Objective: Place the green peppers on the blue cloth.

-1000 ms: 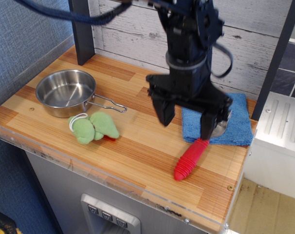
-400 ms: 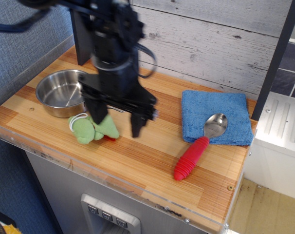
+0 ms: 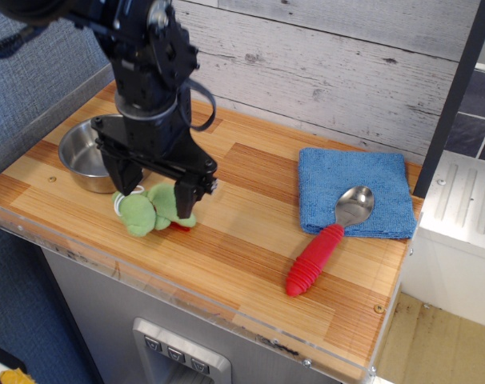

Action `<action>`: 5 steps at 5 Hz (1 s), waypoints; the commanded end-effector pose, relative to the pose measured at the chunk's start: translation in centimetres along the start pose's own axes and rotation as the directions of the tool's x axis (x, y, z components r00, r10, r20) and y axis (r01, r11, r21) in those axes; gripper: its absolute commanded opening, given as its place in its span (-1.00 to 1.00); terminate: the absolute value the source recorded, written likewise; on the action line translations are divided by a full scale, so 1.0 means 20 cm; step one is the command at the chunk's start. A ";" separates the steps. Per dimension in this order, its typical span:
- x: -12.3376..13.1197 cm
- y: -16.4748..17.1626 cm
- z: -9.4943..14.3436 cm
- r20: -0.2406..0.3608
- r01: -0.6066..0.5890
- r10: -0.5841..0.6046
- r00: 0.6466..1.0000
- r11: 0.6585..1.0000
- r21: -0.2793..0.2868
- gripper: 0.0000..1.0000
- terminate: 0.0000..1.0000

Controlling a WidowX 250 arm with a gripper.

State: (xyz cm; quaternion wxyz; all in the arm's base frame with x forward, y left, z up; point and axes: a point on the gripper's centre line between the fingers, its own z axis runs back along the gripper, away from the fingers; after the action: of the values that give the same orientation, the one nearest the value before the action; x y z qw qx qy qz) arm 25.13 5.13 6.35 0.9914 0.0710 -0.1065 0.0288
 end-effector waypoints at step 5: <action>-0.04 0.17 -0.23 0.020 -0.046 0.044 0.999 0.993 0.108 -1.00 -1.00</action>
State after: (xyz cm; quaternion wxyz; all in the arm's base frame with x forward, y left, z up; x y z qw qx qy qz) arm 25.02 8.90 1.36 0.9860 0.1199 -0.1029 0.0530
